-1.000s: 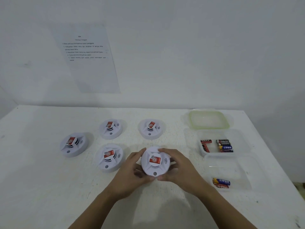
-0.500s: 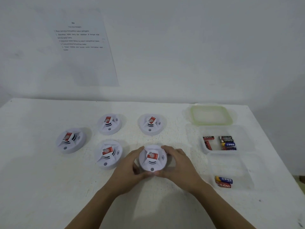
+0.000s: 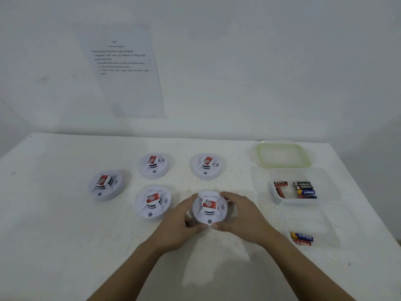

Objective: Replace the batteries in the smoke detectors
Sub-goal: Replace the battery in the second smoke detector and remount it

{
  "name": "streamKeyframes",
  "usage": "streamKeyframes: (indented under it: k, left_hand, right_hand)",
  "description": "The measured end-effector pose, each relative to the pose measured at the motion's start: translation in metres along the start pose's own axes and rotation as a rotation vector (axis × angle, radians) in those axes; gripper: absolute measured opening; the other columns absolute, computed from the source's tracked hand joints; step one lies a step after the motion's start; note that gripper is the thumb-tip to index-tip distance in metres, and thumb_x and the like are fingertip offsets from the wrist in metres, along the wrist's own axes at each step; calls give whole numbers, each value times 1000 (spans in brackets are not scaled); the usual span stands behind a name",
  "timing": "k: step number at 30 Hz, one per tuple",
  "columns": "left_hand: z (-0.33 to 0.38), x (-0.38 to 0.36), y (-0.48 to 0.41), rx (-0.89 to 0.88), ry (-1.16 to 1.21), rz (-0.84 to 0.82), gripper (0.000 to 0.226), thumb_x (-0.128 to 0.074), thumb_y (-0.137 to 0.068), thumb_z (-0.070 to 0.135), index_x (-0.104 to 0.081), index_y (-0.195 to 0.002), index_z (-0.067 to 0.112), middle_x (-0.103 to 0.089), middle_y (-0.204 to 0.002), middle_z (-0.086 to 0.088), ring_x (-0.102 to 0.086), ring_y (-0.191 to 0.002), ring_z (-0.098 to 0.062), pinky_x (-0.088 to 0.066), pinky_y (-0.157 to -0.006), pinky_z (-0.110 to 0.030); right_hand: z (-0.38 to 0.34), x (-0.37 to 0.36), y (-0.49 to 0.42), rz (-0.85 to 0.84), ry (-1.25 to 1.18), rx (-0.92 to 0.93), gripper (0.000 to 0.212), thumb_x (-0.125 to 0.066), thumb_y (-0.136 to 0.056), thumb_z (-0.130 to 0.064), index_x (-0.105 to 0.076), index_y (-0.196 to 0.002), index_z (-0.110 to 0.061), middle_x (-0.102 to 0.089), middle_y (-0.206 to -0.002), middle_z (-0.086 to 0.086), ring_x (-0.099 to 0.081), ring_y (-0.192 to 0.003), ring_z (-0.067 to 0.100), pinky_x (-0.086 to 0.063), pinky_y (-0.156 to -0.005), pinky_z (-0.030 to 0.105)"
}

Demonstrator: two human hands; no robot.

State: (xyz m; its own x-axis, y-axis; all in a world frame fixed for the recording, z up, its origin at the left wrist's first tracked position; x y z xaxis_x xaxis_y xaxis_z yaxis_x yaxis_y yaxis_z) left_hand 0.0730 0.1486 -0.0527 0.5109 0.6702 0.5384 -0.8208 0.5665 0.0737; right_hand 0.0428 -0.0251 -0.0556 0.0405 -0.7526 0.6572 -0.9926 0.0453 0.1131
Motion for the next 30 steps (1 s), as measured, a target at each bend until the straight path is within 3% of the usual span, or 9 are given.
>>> streamKeyframes:
  k: [2, 4, 8, 13, 17, 20, 25, 27, 30]
  left_hand:
    - [2, 5, 3, 16, -35, -23, 68, -74, -90, 29, -29, -126, 67, -62, -102, 43, -65, -76, -12, -56, -74, -16]
    - [5, 11, 7, 22, -59, -33, 66, -71, -92, 29, -26, -123, 66, -64, -99, 36, -63, -78, -7, -53, -74, -12]
    - [0, 33, 8, 46, -90, -20, 58, -69, -91, 44, -41, -142, 48, -55, -132, 24, -67, -93, -7, -55, -76, -17]
    - [6, 63, -3, 48, 32, 119, 27, -67, -94, 34, -60, -119, 42, -68, -96, 11, -67, -76, -8, -56, -71, -25]
    - [16, 69, -34, 27, 41, 211, 24, -70, -92, 30, -61, -112, 39, -65, -89, 11, -64, -84, -4, -54, -76, -21]
    - [27, 65, -66, -3, -47, 209, 37, -71, -92, 29, -55, -125, 37, -59, -113, 11, -58, -102, -1, -50, -85, -21]
    - [24, 60, -119, 99, -192, 109, 59, -65, -96, 32, -38, -148, 26, -49, -141, -1, -46, -130, -19, -43, -102, -34]
    - [20, 57, -130, 143, -177, 86, 60, -63, -97, 34, -36, -150, 23, -47, -148, -4, -48, -134, -24, -44, -106, -37]
    - [19, 48, -141, 127, -187, 34, 49, -64, -97, 31, -47, -140, 16, -59, -135, -4, -59, -120, -26, -48, -100, -36]
  right_hand:
    - [-3, 4, 0, -21, 7, -4, 67, -88, -68, -47, -57, -126, -32, -62, -114, -23, -59, -103, -1, -48, -89, 12]
    - [-7, 6, -1, -42, 5, -22, 57, -85, -75, -45, -56, -123, -35, -61, -110, -23, -59, -99, -3, -44, -78, 5]
    - [-8, 9, -7, -2, -25, -64, 46, -75, -84, -51, -59, -123, -34, -66, -109, -16, -63, -96, -1, -46, -75, 9]
    - [-10, 25, -16, 194, -114, -83, 18, -71, -91, -40, -66, -105, -29, -71, -95, -11, -66, -86, 0, -46, -67, 10]
    - [-13, 39, -36, 327, -252, -98, 15, -70, -93, -29, -62, -106, -27, -70, -97, -8, -65, -83, 0, -45, -63, 6]
    - [-11, 45, -58, 324, -308, -145, 25, -62, -99, -29, -59, -124, -25, -65, -112, -6, -60, -89, 1, -42, -68, 8]
    - [11, 43, -94, 232, -375, -294, 38, -52, -102, -30, -54, -139, -22, -61, -132, 2, -60, -116, 21, -52, -102, 45]
    - [16, 42, -103, 209, -371, -314, 39, -51, -102, -28, -54, -140, -20, -61, -135, 3, -59, -119, 22, -51, -104, 47]
    - [18, 41, -114, 185, -381, -313, 38, -49, -101, -18, -57, -139, -17, -62, -135, 4, -61, -116, 22, -54, -100, 46]
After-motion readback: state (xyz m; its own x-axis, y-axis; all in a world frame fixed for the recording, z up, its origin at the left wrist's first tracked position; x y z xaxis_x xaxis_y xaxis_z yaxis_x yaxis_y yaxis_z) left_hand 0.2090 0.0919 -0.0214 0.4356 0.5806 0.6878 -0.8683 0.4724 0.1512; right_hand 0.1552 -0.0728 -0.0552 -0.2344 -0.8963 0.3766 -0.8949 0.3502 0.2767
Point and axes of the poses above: each hand's wrist, its own y-axis away from the middle knuckle, its own x-axis out of the back of the hand, z = x × y, the point moved 8 cm from there along -y, towards the middle knuckle
